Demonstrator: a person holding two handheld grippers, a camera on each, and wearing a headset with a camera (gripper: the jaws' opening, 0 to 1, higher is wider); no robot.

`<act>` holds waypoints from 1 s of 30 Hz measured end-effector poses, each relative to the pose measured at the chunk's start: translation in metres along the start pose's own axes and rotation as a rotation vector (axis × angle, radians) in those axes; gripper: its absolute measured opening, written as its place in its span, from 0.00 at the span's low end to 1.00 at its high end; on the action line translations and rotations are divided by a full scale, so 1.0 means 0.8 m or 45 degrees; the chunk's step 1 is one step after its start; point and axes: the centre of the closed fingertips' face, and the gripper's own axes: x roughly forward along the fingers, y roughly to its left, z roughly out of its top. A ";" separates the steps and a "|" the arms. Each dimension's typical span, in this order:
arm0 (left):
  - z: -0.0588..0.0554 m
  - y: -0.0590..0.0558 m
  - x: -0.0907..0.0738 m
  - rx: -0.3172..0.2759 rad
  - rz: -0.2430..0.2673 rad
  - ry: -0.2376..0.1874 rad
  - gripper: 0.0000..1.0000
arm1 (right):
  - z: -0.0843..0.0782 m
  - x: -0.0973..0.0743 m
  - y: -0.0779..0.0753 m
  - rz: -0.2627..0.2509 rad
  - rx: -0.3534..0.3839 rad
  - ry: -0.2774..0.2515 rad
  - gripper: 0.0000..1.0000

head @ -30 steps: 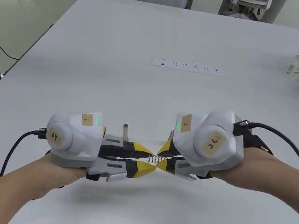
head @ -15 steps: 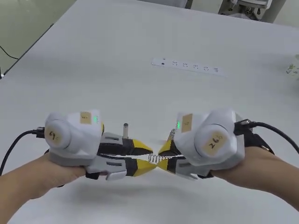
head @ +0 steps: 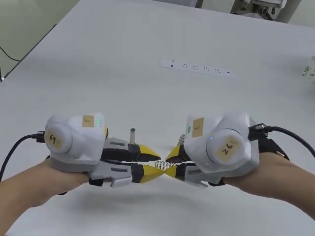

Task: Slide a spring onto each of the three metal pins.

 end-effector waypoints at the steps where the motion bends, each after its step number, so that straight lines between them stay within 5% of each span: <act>1: 0.000 0.000 0.000 0.002 0.001 0.000 0.09 | 0.000 0.000 0.000 -0.001 -0.004 0.002 0.08; 30: -0.001 -0.009 -0.001 0.026 -0.042 0.015 0.02 | 0.000 0.000 0.009 0.007 -0.041 -0.017 0.08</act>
